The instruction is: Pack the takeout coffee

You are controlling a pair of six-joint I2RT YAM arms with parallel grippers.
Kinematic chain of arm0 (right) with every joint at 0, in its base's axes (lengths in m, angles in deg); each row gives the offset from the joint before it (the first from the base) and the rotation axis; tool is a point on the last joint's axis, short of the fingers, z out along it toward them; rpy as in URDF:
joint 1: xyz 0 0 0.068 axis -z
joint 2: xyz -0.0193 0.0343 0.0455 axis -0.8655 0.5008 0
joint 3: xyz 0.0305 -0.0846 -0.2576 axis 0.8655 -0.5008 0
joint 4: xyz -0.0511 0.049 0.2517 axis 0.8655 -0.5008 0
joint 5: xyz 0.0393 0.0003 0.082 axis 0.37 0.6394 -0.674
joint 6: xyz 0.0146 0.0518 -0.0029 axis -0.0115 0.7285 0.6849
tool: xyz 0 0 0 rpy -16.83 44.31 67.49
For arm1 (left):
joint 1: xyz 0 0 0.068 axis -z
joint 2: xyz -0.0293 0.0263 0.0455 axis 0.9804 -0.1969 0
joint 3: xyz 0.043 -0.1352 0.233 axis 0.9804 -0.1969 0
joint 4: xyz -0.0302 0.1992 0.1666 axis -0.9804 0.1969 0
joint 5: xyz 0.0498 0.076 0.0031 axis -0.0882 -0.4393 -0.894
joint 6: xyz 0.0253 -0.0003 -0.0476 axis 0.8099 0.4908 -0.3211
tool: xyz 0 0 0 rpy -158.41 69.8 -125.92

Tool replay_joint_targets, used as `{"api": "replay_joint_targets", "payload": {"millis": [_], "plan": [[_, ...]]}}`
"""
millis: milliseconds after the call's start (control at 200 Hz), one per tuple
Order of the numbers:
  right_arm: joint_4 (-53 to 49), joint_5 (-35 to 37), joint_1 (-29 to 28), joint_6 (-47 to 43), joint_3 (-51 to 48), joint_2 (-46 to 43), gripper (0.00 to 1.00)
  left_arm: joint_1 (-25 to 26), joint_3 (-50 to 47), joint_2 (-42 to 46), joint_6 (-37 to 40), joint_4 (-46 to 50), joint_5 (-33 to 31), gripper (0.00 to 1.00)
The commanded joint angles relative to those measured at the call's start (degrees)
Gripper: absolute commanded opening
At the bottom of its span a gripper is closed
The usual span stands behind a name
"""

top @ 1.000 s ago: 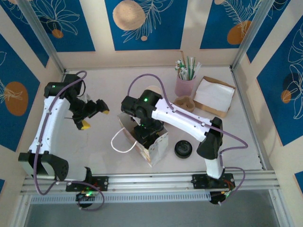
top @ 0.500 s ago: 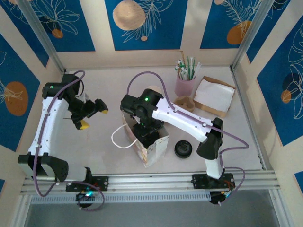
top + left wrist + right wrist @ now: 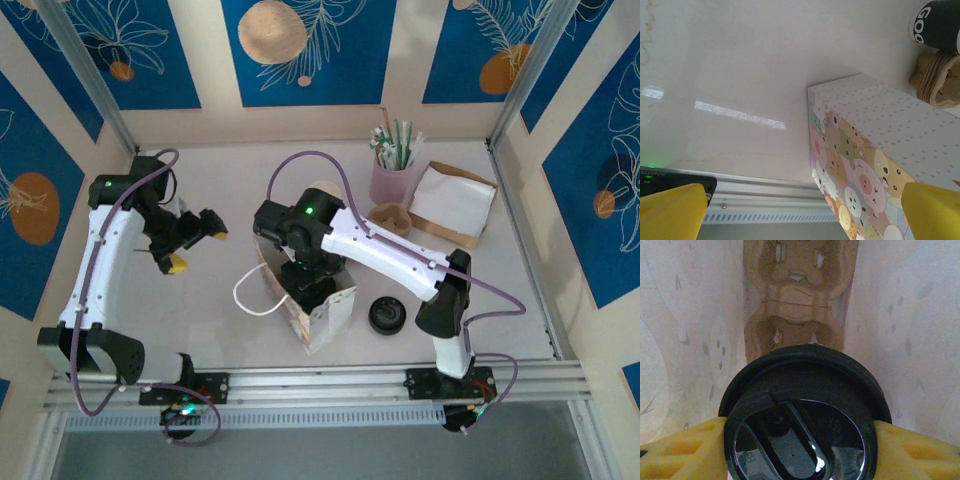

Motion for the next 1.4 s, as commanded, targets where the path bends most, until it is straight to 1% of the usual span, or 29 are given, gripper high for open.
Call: {"api": "replay_joint_targets", "payload": {"millis": [0,685,1395], "plan": [[-8.83,0.25,-0.55,0.75,1.46,0.29,0.59,-0.66,1.18,1.21,0.3,1.92,-0.68,1.0],[-8.77,1.44,-1.07,1.42,2.11,0.24,0.59,-1.12,1.0,2.22,0.18,1.79,-0.85,1.0],[-8.74,1.34,-1.41,1.18,2.48,0.57,0.59,-2.69,1.57,3.66,-0.26,1.52,-1.53,1.0]]}}
